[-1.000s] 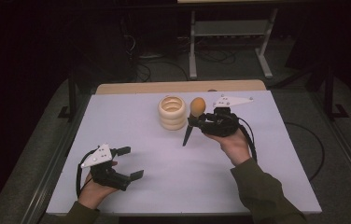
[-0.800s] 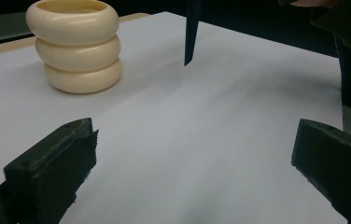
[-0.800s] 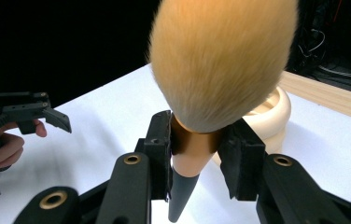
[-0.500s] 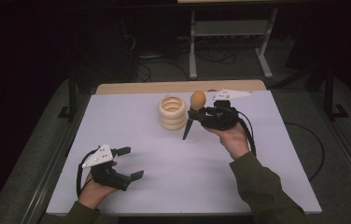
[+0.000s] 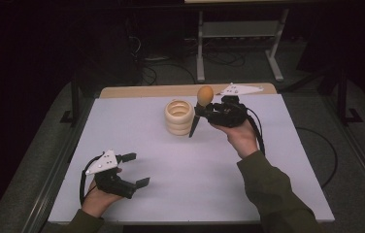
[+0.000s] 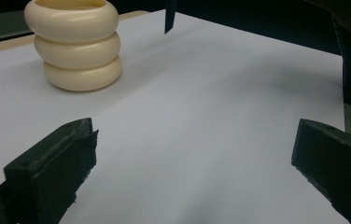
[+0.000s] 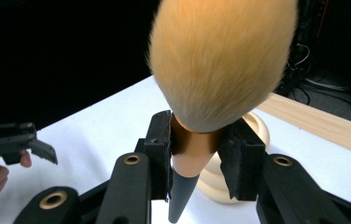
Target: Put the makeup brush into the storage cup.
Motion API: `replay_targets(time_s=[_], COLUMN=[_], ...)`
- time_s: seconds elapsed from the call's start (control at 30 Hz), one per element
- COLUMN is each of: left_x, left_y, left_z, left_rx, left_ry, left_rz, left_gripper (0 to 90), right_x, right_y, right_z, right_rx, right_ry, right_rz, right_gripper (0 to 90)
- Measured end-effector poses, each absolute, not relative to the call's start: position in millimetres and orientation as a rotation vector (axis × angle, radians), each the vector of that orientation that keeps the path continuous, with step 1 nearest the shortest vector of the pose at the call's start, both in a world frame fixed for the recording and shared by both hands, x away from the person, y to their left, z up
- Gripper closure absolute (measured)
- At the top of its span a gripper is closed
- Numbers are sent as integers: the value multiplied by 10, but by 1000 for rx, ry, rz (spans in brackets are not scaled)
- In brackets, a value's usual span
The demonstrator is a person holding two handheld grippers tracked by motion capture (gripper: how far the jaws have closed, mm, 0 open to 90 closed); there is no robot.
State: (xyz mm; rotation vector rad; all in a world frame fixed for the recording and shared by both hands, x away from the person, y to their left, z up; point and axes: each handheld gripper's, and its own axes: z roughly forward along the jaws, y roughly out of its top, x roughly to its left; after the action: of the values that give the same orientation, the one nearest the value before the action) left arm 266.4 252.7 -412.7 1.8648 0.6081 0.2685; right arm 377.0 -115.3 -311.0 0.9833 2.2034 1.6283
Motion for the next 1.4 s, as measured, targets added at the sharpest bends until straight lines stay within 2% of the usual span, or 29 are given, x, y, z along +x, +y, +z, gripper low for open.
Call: replay_targets(time_s=[0.53,1.4], left_x=[2662,2653], left_y=[2523,2517], left_z=[-4128,-4124], left_rx=[1851,1858], left_ry=[620,613], left_rz=[267,263], left_gripper=[0,0], right_x=[3945,4271], right_y=[-1129,-1026], right_z=[-2971,-2941], right_rx=[1002,1067], right_ry=[2136,2038], right_rz=[1661,1679], right_gripper=[650,650])
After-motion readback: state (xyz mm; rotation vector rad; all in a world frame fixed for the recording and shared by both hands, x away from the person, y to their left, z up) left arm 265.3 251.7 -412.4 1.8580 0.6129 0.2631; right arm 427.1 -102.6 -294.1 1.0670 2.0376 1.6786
